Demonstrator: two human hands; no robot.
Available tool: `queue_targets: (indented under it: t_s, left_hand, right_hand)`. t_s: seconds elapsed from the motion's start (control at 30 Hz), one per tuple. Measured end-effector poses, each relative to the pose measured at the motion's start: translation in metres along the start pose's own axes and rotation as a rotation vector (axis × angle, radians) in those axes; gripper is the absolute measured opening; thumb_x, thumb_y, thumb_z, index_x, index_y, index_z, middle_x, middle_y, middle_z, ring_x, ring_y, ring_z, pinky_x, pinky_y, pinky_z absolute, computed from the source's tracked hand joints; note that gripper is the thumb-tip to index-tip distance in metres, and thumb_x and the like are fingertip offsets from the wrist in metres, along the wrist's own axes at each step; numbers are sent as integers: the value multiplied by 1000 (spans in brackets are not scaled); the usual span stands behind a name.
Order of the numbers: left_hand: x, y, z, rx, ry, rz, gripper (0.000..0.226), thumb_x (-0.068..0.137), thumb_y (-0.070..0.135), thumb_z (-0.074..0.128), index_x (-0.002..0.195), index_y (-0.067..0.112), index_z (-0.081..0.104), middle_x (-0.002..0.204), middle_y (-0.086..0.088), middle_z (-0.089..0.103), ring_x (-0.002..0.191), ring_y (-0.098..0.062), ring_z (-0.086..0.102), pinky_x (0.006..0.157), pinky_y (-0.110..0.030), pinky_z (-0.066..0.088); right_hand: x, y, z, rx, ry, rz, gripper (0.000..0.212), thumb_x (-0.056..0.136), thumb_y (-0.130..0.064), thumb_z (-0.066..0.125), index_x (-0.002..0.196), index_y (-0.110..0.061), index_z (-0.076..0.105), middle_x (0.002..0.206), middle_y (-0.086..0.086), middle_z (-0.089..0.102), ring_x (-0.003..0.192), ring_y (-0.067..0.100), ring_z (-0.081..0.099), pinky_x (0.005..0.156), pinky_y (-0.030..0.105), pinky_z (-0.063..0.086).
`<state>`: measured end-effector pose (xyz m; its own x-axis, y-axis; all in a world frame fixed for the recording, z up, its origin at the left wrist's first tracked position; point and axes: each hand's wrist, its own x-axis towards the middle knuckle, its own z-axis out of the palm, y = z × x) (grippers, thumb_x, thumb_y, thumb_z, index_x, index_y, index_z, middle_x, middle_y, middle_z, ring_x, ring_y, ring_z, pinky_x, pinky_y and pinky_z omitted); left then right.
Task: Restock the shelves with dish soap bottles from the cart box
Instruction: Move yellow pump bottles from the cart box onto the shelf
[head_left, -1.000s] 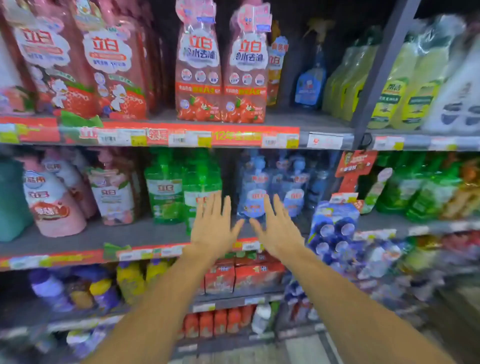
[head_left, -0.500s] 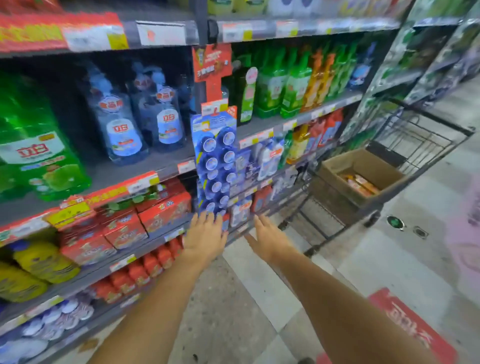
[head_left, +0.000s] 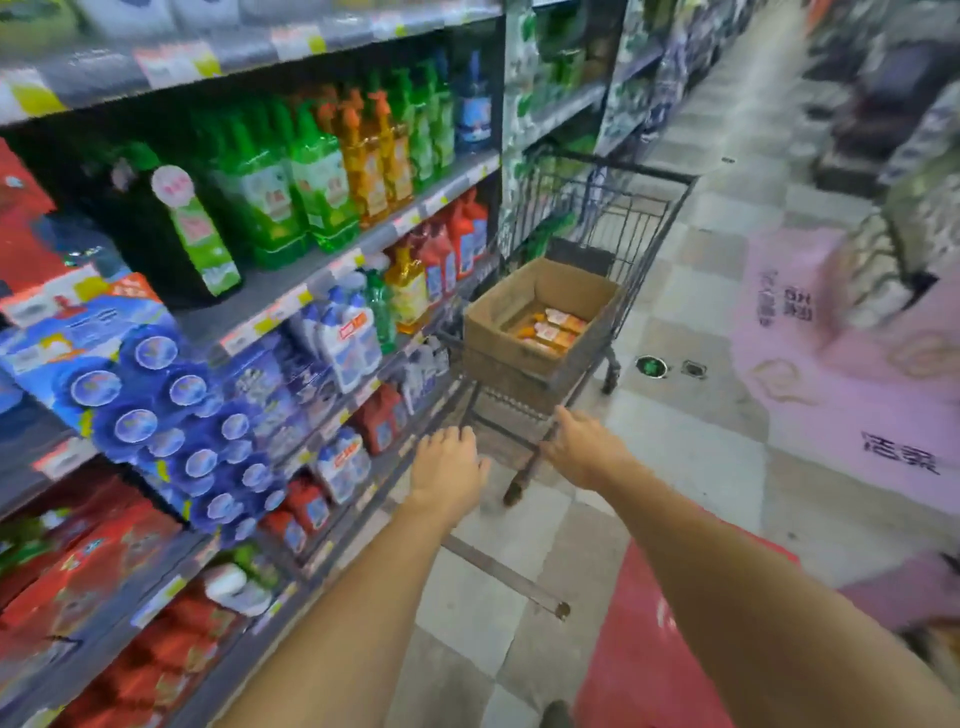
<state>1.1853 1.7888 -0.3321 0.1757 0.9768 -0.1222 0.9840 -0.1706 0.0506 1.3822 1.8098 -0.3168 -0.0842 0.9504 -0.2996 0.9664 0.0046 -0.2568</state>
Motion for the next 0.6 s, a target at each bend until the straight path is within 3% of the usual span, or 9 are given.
queue_targets:
  t_s: [0.2,0.6]
  left_hand:
    - [63,88,4,-21,-12,125,48,102,39,41,138,8,46,137,-9,52,129,-27,45,106,-37,37]
    - [194,169,15,14,-103,107,46,100,40,43,131,7,51,130,-11,58,123,-27,52,102,-37,43]
  right_hand:
    - [21,90,-31,51,-12,38,56,104,-34,46,151,-9,31,152,15,39,137,33,42,109,39,38]
    - [101,189,-44,99,-79,77,61,102,-38,46,154,-10,28,155,15,38,138,33,41,108,42,38]
